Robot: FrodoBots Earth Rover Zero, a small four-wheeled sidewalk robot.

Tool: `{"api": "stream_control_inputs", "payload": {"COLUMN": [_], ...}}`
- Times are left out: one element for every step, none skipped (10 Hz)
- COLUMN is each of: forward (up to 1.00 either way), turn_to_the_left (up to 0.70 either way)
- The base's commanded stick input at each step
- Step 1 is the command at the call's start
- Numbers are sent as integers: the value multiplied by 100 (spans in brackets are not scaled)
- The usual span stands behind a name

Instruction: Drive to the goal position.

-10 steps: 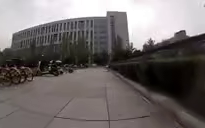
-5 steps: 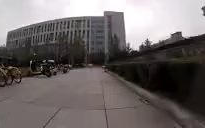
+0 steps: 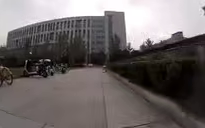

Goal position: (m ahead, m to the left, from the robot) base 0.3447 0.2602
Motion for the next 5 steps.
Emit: {"api": "stream_control_inputs", "payload": {"forward": [100,100,100,100,100], "turn_to_the_left": [0,0,0,0,0]}}
